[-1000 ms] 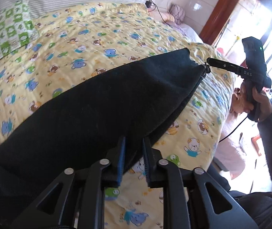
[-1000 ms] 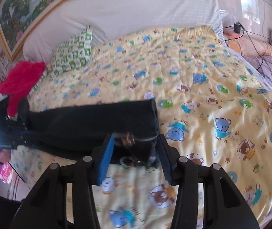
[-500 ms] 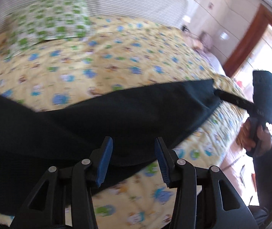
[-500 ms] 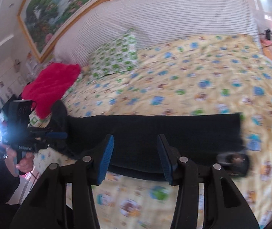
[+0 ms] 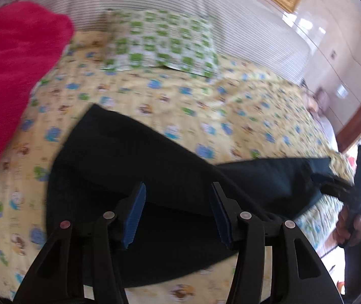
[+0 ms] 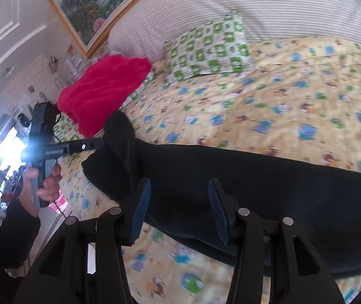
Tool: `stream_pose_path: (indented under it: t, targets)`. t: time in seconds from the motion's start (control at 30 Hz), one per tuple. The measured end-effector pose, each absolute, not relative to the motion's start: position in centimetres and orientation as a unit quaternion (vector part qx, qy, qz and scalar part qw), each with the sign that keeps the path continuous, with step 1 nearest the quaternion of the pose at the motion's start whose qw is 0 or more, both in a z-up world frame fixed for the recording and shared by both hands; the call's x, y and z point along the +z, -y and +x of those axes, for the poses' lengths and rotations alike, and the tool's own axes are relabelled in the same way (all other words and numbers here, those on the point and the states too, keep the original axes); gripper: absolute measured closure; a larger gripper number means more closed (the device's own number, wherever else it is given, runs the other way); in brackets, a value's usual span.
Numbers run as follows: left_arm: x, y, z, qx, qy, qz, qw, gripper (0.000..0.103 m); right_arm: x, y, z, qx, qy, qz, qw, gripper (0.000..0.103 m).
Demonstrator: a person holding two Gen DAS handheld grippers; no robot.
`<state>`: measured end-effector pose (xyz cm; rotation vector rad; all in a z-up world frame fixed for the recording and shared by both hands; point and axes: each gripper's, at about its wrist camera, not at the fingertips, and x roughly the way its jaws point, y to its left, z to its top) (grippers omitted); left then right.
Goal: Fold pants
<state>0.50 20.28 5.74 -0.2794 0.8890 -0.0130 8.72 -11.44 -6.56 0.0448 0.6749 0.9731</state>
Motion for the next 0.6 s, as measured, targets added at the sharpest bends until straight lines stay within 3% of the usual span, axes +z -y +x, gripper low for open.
stream_pose_path:
  t: [0.37, 0.47, 0.6]
  targets:
    - [7.1, -28.0, 3.3, 0.025, -0.43, -0.103, 0.896, 0.036, -6.8, 4.2, 9.5, 0.503, -0.349, -0.017, 0.79, 0.054]
    - [6.9, -29.7, 5.4, -0.013, -0.444, -0.101, 0.89, 0.033, -7.0, 2.5, 10.1, 0.511, -0.359, -0.022, 0.781, 0.046]
    - [5.2, -31.7, 8.4, -0.061, -0.477, -0.127, 0.867, 0.032, -7.5, 0.8, 10.9, 0.523, -0.378, -0.011, 0.764, 0.045]
